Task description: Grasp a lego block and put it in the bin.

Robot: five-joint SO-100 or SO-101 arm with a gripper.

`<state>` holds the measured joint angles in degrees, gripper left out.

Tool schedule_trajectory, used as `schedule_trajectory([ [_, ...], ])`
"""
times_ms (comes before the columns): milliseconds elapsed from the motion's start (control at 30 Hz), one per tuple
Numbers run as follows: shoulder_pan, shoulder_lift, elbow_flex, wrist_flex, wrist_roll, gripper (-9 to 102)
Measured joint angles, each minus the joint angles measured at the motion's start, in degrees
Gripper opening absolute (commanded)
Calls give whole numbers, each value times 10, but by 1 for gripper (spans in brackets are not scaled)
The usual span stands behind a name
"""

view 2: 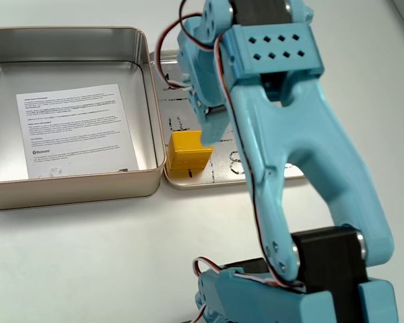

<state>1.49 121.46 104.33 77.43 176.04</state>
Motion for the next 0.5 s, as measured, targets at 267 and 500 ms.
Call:
schedule_trajectory([
  [267, 12, -3, 64, -62, -25, 30],
  [500, 9, -47, 78, -127, -30, 32],
])
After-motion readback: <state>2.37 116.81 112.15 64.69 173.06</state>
